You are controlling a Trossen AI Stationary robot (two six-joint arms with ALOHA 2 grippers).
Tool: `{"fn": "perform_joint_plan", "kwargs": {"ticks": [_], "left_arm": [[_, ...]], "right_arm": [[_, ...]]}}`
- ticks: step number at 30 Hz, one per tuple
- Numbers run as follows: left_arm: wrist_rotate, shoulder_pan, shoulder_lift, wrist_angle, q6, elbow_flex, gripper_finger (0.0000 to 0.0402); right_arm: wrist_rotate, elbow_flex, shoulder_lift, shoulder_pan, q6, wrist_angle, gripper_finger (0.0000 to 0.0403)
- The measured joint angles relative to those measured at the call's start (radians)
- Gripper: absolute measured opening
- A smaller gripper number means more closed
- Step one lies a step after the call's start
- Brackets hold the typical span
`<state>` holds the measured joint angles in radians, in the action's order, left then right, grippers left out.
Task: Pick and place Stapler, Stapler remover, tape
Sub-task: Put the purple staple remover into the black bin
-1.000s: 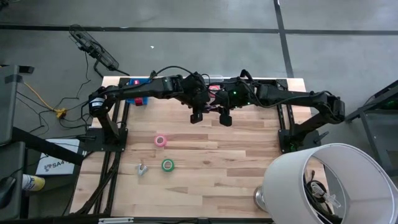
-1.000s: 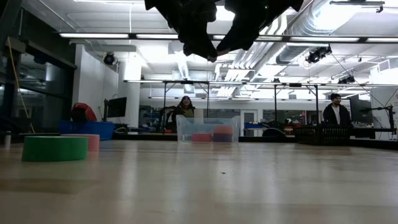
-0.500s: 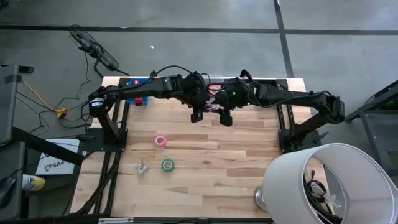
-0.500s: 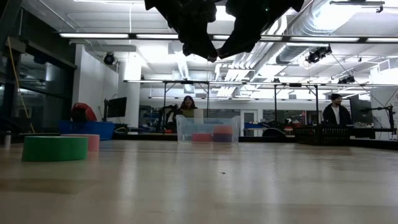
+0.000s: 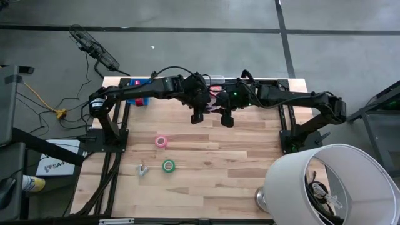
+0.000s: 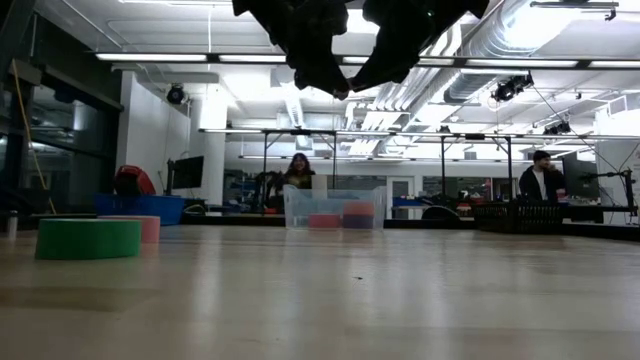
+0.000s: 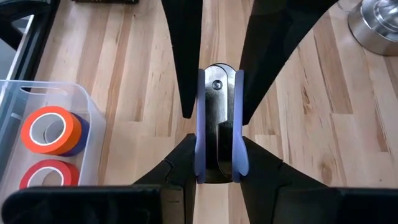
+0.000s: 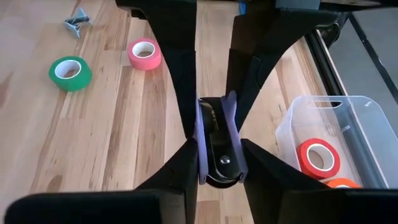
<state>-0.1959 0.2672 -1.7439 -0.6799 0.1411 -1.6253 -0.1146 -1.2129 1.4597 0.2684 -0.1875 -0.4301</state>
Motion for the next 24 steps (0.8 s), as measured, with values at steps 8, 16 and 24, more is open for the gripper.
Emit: {"fn": "perform_joint_plan", "kwargs": {"ticks": [8,16,24], "left_arm": [[0.000,0.000,0.000,0.000,-0.006,0.000,0.0084],[0.001,0.000,0.000,-0.001,-0.014,0.000,0.0098],[-0.007,0.001,0.000,-0.001,-0.021,0.000,0.0105]], "right_arm": [[0.003,0.000,0.000,0.000,0.019,0.001,0.0091],[0.001,0.000,0.000,0.000,0.022,0.006,0.0087],[0.004,0.000,0.000,0.000,0.030,0.005,0.0087]]}}
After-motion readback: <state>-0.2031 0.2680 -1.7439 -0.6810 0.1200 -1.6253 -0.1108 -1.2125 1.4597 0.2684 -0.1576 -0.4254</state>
